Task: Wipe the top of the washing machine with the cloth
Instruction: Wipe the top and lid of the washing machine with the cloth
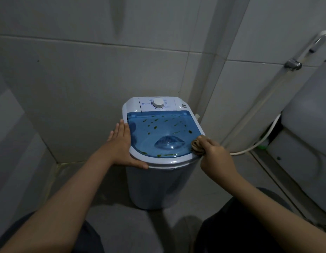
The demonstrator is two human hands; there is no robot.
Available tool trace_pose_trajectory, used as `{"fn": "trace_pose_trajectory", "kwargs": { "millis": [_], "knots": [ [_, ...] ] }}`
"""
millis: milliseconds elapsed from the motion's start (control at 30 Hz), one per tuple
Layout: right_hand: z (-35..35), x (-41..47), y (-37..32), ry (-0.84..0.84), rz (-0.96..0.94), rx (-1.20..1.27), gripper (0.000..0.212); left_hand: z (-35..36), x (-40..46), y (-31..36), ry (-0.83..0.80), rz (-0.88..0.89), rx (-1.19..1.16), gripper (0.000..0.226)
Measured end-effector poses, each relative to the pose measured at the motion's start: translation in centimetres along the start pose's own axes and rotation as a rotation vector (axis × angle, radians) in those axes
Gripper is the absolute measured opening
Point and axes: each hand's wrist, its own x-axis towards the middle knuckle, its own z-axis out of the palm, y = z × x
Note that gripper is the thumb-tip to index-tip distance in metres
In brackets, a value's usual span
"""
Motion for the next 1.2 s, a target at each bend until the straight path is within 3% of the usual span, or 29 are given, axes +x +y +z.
{"fn": "trace_pose_trajectory", "kwargs": {
  "millis": [333,567,733,833,900,1033,1200],
  "knots": [
    [-0.1,-2.7,-6.6,-0.190,-0.020,-0.229,0.059,0.0,0.0,0.0,0.000,-0.009,-0.001,0.164],
    [-0.6,-2.9,-11.2,-0.253,-0.151,-0.293,0.039,0.1,-0.2,0.2,0.033,-0.023,-0.017,0.162],
    [-0.4,-2.5,-13.4,-0.045,-0.336,-0.347,0.023,0.4,-0.1,0.4,0.067,-0.023,-0.003,0.142],
    [0.3,-1.5,-14.2,-0.179,-0.443,-0.244,0.025,0.4,-0.1,0.3,0.073,-0.021,-0.002,0.129],
    [0.6,0.0,-14.0,-0.152,-0.481,-0.135,0.025,0.2,-0.1,0.2,0.054,-0.014,-0.002,0.126],
    [-0.4,3.8,-12.8,-0.129,-0.346,0.305,0.024,0.1,-0.3,0.4,0.027,-0.022,-0.045,0.157],
    [-1.9,8.7,-11.4,0.020,-0.242,0.477,0.046,0.1,0.0,0.0,0.095,0.002,0.026,0.154]
  ]
}}
